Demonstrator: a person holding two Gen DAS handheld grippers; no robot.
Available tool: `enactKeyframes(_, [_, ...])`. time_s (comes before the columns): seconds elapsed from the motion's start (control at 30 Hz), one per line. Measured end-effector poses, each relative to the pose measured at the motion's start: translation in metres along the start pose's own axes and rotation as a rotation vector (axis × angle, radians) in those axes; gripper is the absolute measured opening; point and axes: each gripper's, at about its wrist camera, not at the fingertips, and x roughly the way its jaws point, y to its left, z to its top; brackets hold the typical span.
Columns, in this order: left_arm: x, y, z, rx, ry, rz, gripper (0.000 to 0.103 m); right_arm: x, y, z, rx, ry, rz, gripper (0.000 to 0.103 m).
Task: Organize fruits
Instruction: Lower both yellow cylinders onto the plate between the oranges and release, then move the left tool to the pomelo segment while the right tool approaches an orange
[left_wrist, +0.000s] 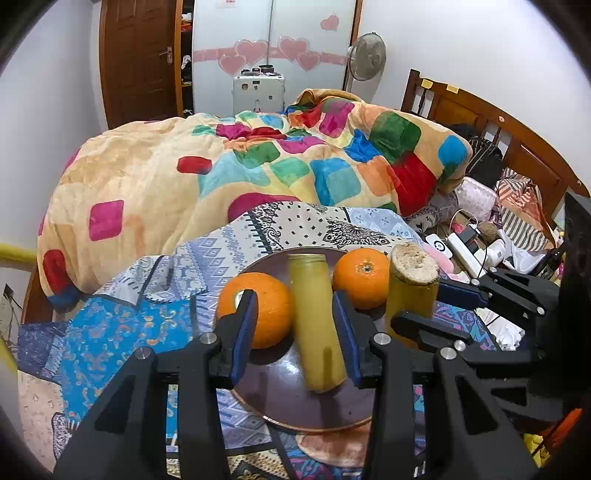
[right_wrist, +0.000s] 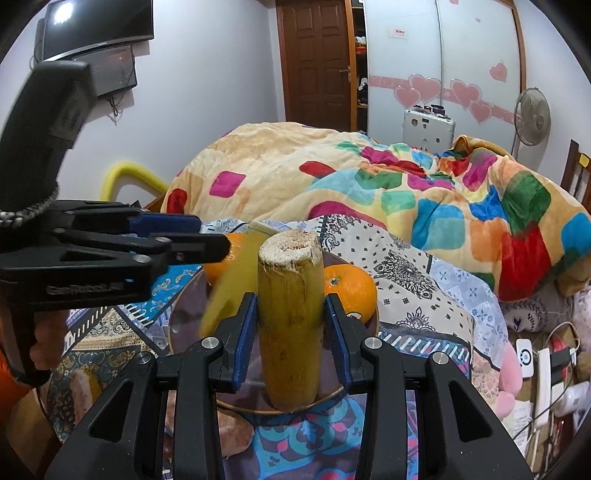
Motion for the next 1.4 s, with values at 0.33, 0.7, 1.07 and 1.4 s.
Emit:
enactKeyframes(0.33, [-0.012,0.02,-0.023,0.006,0.003,0.042,0.042,0.016,0.007,0.009,-0.005,0.023,-0.032,0.034])
enactKeyframes(0.7, [-0.033,0.029,-0.042,-0.011,-0.005,0.07,0.051,0.005,0.017,0.013,0.003,0.011,-0.031,0.051])
enactKeyframes(1.07, [-0.085,0.01,-0.072,-0.029,-0.017,0.095,0.074,-0.063,0.037,-0.005,-0.021,-0.053,-0.044,0.051])
enactKeyframes(1.4, [-0.117,-0.017,-0.117,-0.08,-0.017,0.139,0.098,-0.104,0.045,-0.043,-0.017,-0.046,-0.037,0.051])
